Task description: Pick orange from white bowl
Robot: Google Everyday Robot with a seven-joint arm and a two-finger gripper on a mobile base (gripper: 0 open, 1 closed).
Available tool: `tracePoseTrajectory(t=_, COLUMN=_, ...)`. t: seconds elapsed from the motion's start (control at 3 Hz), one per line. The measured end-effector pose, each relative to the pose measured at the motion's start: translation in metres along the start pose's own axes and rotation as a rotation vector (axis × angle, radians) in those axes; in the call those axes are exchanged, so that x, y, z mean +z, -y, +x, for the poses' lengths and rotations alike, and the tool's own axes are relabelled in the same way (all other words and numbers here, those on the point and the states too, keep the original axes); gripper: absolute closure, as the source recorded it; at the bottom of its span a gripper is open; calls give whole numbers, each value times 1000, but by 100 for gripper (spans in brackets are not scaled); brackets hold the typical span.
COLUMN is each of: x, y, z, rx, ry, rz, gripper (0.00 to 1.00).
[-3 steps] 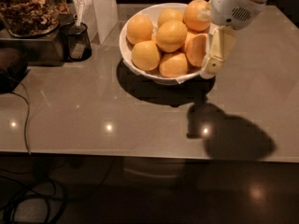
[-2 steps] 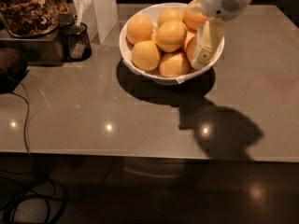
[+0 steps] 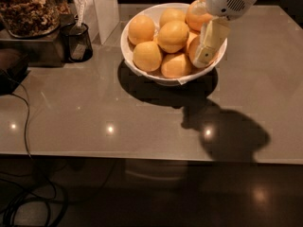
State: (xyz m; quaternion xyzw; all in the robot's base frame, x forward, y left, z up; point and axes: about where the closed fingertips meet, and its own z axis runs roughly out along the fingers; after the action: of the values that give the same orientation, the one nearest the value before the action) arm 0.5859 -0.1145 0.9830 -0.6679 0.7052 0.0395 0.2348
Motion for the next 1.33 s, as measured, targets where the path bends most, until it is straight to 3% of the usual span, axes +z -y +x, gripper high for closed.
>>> tracePoseTrajectory(t=0.33, x=0, y=0, z=0, rx=0, ry=0, rz=0, gripper=6)
tracePoseTrajectory(t=0.67, x=15, y=23, z=-12, rx=-41, ry=15, rz=-4, gripper=21)
tracePoseTrajectory(t=1.0, x=28, y=38, z=-19, rx=-64, ry=29, rz=-16, gripper=24)
tracePoseTrajectory(t=1.33, x=50, y=50, z=-18, rx=-63, ry=48, rz=-49, gripper=20)
